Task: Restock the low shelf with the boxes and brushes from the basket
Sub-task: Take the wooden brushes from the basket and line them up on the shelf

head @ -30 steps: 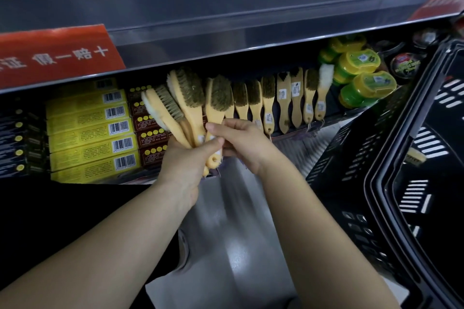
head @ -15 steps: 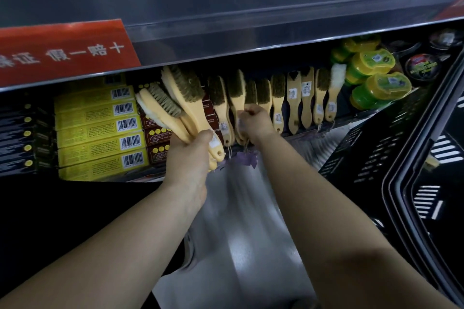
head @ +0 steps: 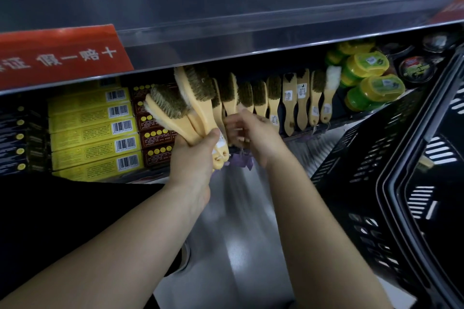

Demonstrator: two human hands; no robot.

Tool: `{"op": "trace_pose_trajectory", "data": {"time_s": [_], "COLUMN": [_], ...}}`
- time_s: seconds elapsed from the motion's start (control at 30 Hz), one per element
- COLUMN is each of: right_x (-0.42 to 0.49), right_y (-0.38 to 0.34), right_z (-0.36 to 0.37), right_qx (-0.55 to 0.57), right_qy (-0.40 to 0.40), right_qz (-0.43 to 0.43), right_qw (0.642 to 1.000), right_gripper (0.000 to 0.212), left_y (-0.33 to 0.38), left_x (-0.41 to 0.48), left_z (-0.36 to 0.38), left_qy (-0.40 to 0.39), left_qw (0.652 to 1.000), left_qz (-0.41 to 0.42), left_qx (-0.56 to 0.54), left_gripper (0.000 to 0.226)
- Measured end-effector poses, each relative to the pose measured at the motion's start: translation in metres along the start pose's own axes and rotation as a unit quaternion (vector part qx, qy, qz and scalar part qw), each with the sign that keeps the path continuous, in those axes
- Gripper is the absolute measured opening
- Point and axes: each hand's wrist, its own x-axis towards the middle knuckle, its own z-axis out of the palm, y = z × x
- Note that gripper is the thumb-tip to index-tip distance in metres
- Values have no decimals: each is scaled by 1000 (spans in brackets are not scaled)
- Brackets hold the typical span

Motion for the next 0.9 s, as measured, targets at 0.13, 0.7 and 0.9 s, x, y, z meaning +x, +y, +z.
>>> {"op": "trace_pose_trajectory", "data": {"time_s": [0.13,0.7,0.9], "right_x": [-30,51,64], "right_y": [-2,40,47], "right_z": [8,-25,-27], "right_qx": [59,-142,-245], "right_qy": [-112,164,189], "right_qz": [-16,24,9], "right_qw": [992,976,951], "right_gripper": [14,10,25], "left_y": [-2,-4,-6], "left_x": [-4,0,-4], "left_z": [4,9,13], "left_qy": [-13,18,2], "left_qw": [1000,1000,1000], "left_qz": [20,-14,-23], "left_qx": [7,-3,14], "left_gripper": [25,13,16]}}
